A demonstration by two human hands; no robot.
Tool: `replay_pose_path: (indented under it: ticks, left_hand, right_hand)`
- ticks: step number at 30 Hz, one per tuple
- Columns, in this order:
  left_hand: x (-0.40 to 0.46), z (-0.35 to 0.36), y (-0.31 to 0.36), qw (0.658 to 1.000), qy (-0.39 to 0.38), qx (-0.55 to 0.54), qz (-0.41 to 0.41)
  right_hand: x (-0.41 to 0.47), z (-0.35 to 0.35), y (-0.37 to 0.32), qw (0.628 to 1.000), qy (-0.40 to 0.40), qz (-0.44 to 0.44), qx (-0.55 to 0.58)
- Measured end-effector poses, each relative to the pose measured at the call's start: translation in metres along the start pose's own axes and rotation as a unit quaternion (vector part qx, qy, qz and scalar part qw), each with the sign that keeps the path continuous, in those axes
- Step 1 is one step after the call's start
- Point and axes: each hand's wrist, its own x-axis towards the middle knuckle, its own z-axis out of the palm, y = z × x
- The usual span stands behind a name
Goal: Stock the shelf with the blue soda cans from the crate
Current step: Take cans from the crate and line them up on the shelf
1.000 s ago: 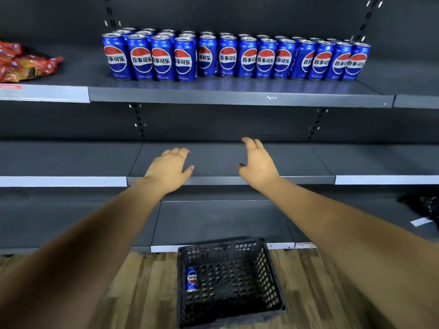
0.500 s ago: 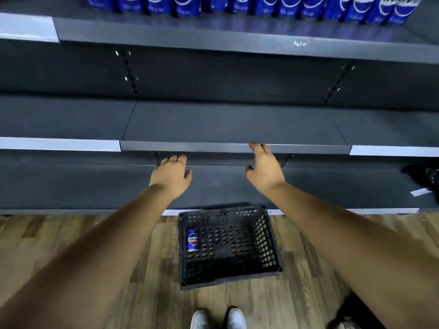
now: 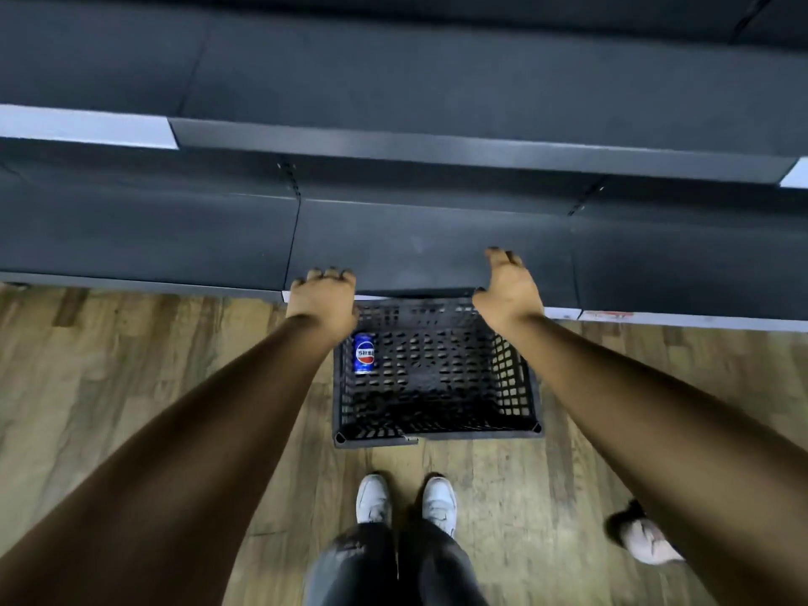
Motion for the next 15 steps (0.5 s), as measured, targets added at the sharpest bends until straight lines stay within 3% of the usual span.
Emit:
replay_pose_path:
  ticks: [4,10,15]
  left_hand:
    - [0.037,0.076,0.012,0.999,0.004,-0.039,0.004]
    - [0.093,0.195,0.035,0.991,-0.013,-0.118,-0.055]
    - [0.15,0.282,0.056,0.987,-0.002,-0.159,-0.025]
  right_hand:
    - [0.033,0.061,0.049,1.0,-0.008,0.02,-0.015]
    - [0.087,0.179,0.123,0.999,0.003,0.006,-0.035]
    - [0.136,0.274,0.172,0.999,-0.007,-0.018,-0.051]
